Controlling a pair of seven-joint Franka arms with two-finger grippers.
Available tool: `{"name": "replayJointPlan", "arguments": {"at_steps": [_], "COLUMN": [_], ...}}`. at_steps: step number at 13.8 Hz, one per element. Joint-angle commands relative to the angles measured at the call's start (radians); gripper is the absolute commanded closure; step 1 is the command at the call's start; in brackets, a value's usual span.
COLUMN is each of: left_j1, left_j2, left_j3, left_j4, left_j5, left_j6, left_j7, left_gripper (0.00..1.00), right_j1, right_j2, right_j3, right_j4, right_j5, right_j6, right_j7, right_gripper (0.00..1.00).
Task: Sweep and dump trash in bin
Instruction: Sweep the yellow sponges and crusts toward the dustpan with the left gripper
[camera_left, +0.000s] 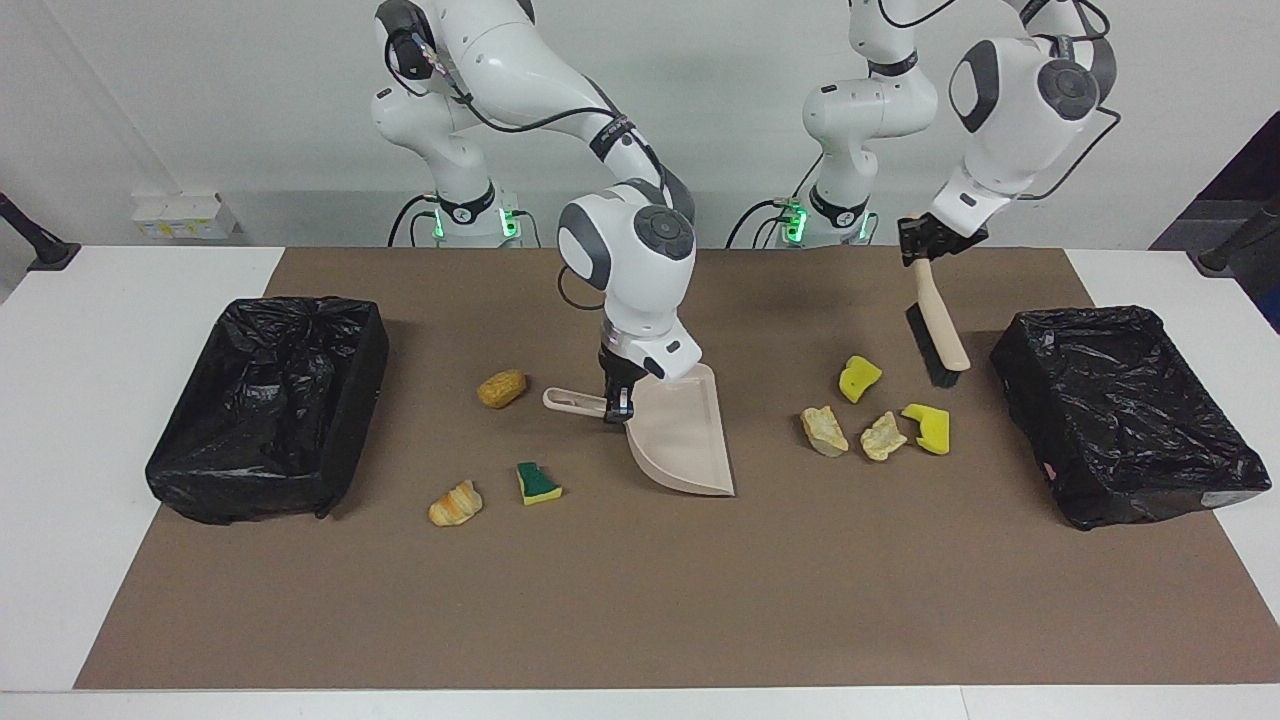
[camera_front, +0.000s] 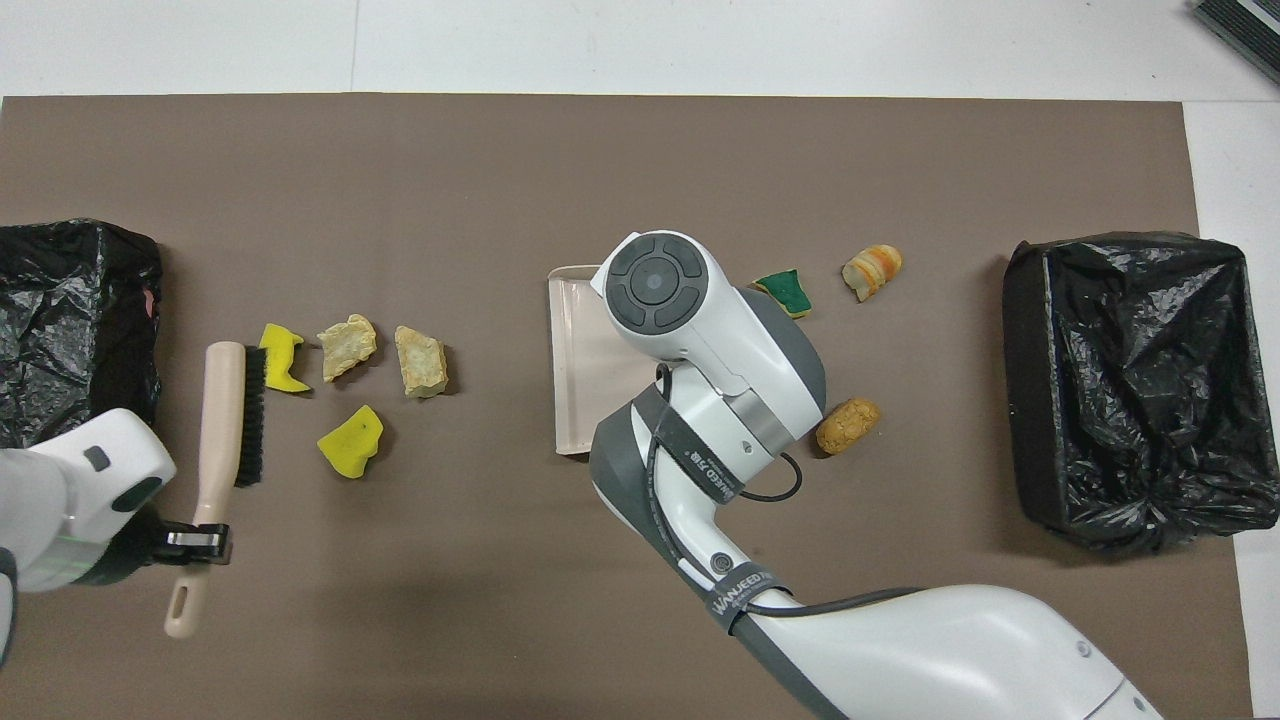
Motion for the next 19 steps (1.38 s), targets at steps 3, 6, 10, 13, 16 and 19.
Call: {"name": "replayJointPlan", "arguments": {"at_steps": [3,6,10,13,16,19], "left_j1": [0.051,0.073,0.048,-0.045,-0.154,-0.267], "left_j2": [0.211,0.269,0.292,0.318,0.317,0.315], "left_j3": [-0.017,-0.017,-0.020,-0.025,-0.023,-0.023], "left_j4": [0.095,0.092,0.049,0.036,0.036,0.036], "left_j5": [0.048,0.049,0.045,0.011,-0.079,-0.177], "left_j6": [0.146,0.206,0.249,0.257,0.257,0.274], "left_j7": [0.001,-0.005,-0.060,-0.144,-0.157,-0.212], "left_gripper": [1.00,1.00,1.00,1.00,1.00,1.00], "right_j1": [-0.010,-0.010,-0.010,-0.004,-0.003,0.033], "right_j2": [0.001,0.001,0.001,0.019,0.054,0.085], "right_j3": [0.009,0.009,0.009,0.010,0.012,0.013], "right_j4": [0.004,0.004,0.004,0.004,0.041,0.085], "right_j5": [0.016,0.016,0.016,0.013,0.020,0.019], "right_j6": [0.010,0.010,0.010,0.007,0.004,-0.010], "right_j7": [0.014,0.014,0.014,0.074,0.087,0.129], "right_gripper": [1.00,1.00,1.00,1.00,1.00,1.00]}}
